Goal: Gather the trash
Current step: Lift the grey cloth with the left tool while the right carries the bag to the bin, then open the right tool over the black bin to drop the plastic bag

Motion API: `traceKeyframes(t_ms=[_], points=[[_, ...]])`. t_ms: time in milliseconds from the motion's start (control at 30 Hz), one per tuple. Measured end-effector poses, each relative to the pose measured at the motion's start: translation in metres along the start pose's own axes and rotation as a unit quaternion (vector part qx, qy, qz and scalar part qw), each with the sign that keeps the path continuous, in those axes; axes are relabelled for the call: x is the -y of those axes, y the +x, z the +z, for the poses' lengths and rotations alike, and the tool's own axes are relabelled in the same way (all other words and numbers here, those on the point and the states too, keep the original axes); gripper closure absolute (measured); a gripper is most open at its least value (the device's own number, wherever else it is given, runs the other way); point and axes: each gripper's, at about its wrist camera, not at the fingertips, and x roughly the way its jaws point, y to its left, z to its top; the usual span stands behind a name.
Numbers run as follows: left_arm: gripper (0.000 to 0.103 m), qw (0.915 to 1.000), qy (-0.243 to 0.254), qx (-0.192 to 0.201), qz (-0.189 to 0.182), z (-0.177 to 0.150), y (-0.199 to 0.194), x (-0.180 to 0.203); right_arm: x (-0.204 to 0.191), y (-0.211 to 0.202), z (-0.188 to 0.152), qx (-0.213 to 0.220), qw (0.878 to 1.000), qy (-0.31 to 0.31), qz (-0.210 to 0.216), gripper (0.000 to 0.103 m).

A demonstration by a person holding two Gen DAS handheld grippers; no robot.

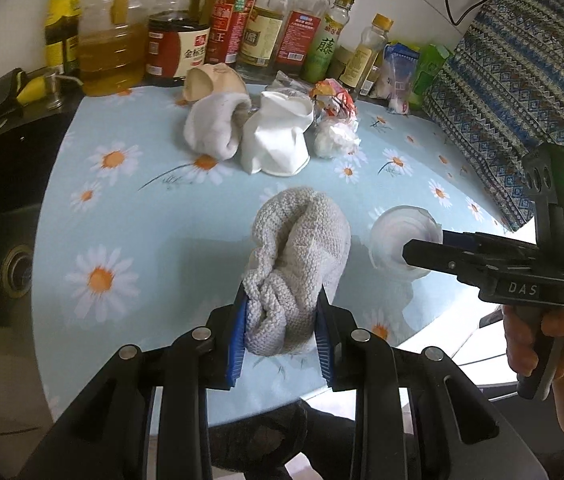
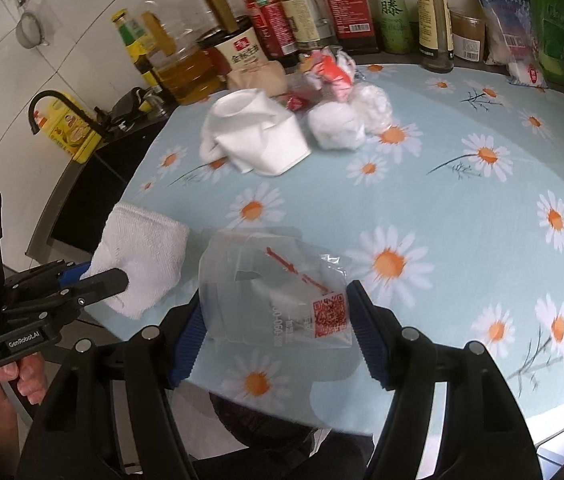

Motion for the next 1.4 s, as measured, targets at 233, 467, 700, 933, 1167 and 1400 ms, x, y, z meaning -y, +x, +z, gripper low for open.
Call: traceKeyframes(t_ms=[233,467,700,933,1167,1400], points=[[0.075,1.0,-0.002,0.001,0.0,-0.031,-0.022,-0.011,-0.032,-0.006,-0.031,-0.003,1.0,-0.012,0.002,0.036],[0.075,1.0,-0.006,-0.003,-0.004,-0.061,-0.04,-0.021,-0.055,-0.005,-0.057,-0.014,1.0,-0.017,0.006,0.036],[0.075,0.9997,-0.01,-0.016,-0.013,-0.089,-0.05,-0.024,-0.073,0.005,-0.082,-0.037,0.999,-0.026,0.006,0.036],[0.075,0.9987,-0.02,-0.043,-0.018,-0.114,-0.044,-0.034,-0.083,0.02,-0.105,-0.068,0.997,-0.033,0.003,0.036],[0.075,0.9964,-0.036,-0.075,-0.018,-0.139,-0.03,-0.044,-0.087,0.036,-0.121,-0.094,0.995,-0.039,0.002,0.036],[0.075,0.9928,-0.054,-0.106,-0.016,-0.158,-0.013,-0.05,-0.086,0.049,-0.135,-0.12,0.992,-0.033,0.008,0.036]])
